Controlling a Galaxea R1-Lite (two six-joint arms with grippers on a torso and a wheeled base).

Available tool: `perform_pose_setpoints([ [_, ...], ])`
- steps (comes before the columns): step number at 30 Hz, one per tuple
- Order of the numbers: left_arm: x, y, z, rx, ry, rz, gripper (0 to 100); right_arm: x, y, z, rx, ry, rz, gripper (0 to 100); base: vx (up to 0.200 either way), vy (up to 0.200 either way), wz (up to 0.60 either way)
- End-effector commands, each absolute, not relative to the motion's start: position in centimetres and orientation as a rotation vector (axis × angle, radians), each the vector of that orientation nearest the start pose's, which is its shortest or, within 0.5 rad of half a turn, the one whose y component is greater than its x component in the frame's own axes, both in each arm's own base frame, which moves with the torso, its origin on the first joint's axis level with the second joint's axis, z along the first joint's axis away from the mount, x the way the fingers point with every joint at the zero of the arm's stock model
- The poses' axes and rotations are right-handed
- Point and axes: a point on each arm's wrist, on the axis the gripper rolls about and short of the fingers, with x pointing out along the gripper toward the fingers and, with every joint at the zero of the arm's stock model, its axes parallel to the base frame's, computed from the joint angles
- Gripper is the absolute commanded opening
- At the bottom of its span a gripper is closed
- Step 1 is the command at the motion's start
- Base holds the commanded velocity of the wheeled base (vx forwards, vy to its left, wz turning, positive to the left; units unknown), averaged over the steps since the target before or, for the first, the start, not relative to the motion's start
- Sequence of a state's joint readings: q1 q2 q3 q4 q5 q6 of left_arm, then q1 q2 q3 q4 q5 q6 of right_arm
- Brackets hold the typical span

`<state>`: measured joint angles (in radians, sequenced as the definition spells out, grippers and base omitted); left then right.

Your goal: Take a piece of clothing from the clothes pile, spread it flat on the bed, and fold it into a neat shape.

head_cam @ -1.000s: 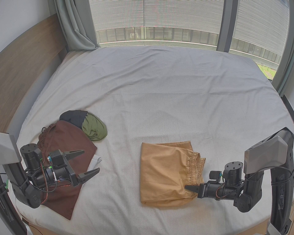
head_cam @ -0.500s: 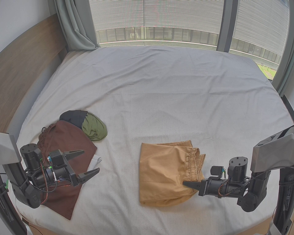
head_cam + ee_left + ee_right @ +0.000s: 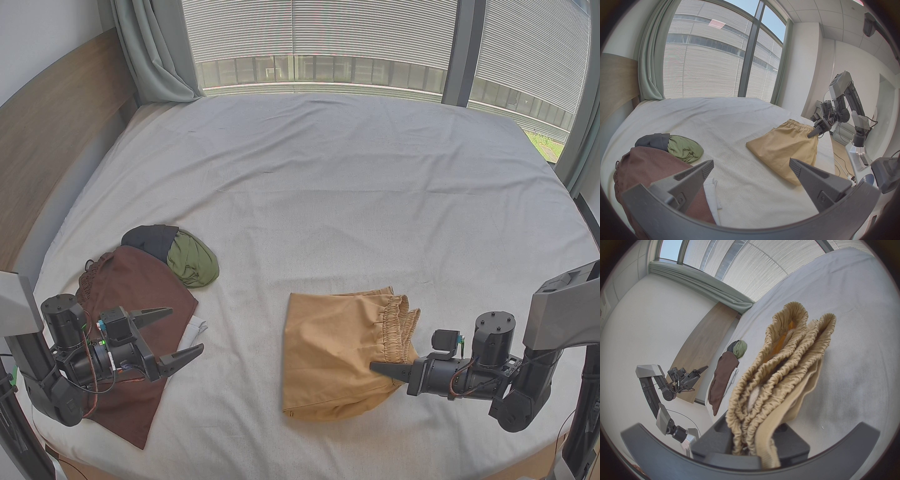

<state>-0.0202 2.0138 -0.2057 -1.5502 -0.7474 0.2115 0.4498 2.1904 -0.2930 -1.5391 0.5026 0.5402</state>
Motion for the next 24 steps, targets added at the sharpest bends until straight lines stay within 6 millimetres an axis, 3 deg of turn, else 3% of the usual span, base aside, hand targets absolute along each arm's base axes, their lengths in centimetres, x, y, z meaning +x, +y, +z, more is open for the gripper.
perform_pose_setpoints([
  [1,25.3,-2.1,5.8,0.105,0.169,-0.788,100,24.9,13.4,3.3,0.503,0.569,0.839,0,0.000,0.000,0.00],
  [24,24.9,-2.6,6.1,0.107,0.165,-0.804,100,25.7,14.4,5.8,0.515,0.484,0.981,0,0.000,0.000,0.00],
])
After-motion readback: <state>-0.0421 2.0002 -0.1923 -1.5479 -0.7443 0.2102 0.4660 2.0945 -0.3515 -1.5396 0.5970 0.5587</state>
